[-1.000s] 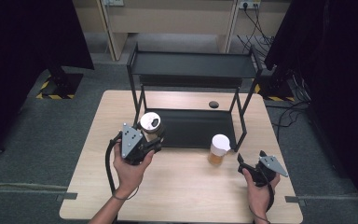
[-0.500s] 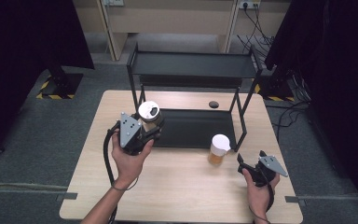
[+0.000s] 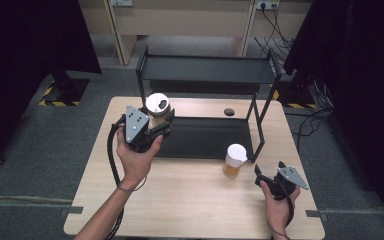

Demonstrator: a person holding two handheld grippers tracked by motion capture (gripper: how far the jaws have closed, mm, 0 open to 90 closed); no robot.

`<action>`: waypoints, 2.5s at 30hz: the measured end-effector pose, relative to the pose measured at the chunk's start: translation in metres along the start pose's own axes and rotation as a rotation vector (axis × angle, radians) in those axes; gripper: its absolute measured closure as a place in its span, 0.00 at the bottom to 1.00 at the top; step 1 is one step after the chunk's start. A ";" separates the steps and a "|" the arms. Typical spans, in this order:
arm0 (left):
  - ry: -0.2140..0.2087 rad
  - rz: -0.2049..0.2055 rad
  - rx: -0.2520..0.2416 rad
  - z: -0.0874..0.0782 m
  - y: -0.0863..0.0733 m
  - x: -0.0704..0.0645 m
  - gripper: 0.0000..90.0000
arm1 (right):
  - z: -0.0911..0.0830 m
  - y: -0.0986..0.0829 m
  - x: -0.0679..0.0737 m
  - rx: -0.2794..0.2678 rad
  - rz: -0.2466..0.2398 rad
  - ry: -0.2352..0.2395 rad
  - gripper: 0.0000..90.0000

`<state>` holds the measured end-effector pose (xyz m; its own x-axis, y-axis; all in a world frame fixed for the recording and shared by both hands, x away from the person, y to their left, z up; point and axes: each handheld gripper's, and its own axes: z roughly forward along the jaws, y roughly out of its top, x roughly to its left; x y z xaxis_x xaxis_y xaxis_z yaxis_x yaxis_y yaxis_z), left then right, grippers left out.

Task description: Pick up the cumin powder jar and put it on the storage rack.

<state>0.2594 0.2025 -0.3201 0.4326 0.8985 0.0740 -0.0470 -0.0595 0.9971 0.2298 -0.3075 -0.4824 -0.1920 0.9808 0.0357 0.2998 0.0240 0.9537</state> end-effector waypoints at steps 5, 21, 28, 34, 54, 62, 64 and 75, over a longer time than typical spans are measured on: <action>0.007 0.001 -0.008 0.005 0.009 0.002 0.35 | 0.000 0.000 0.000 -0.001 -0.001 -0.001 0.08; 0.024 -0.002 -0.026 0.024 0.043 0.010 0.35 | 0.000 0.000 0.000 -0.002 0.001 0.001 0.08; 0.039 0.008 -0.031 0.032 0.055 0.012 0.35 | 0.000 0.000 0.000 -0.002 -0.002 0.001 0.08; 0.048 0.029 -0.033 0.041 0.066 0.012 0.35 | 0.000 0.000 0.000 -0.002 0.000 0.002 0.08; 0.101 0.031 -0.026 0.069 0.092 0.017 0.35 | 0.000 0.000 -0.001 0.001 0.001 0.008 0.08; 0.125 0.045 -0.009 0.084 0.098 0.015 0.35 | 0.000 0.000 -0.001 0.000 -0.005 0.008 0.08; 0.128 0.046 -0.001 0.088 0.100 0.015 0.35 | 0.000 0.000 -0.001 0.000 -0.006 0.008 0.08; 0.161 0.049 0.041 0.109 0.106 0.016 0.35 | 0.000 0.000 -0.002 0.000 -0.002 0.010 0.08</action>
<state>0.3590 0.1631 -0.2113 0.2803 0.9521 0.1224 -0.0261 -0.1199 0.9924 0.2301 -0.3092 -0.4825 -0.2020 0.9787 0.0372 0.2992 0.0255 0.9538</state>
